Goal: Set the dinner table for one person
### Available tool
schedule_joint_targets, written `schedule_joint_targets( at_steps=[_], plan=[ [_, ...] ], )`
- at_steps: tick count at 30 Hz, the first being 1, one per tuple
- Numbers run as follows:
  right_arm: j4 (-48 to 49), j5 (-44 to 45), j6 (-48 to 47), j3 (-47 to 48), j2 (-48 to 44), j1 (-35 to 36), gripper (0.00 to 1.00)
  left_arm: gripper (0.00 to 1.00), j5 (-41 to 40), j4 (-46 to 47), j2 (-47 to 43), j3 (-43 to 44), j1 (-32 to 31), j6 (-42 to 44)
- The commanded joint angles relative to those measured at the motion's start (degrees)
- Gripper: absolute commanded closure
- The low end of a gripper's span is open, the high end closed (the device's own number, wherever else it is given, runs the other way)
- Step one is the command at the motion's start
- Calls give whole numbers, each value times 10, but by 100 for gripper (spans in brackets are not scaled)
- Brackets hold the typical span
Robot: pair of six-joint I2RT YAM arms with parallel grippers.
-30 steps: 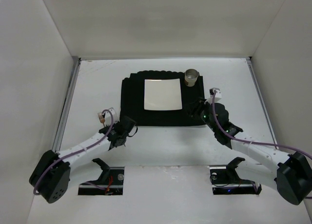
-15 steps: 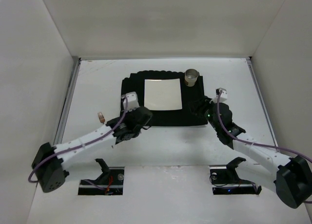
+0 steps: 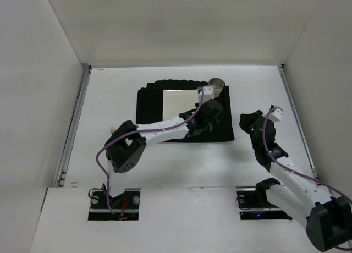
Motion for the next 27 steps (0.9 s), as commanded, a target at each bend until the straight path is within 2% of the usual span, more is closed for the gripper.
schedule_joint_targets(
  at_steps=[1,8,12,16,21,27],
  plan=[
    [5,-2,15,-7,-8,-9,83,98,22,23,46,68,5,1],
    [10,-4,19,-19,-36,-17,69,97,28,8,102,104,-2,-51],
    [11,-24,25,-22,-45,-29,66,97,4,18,93,82,-8,-74],
    [18,-32,25,-21,-30,-30,63,97,10,16,116,96,-1,-84],
    [25,-33,21,-15,-10,-26,51,97,8,16,142,110,4,-107],
    [28,-37,24,-17,-10,-26,47,97,17,15,168,119,10,-119]
  ],
)
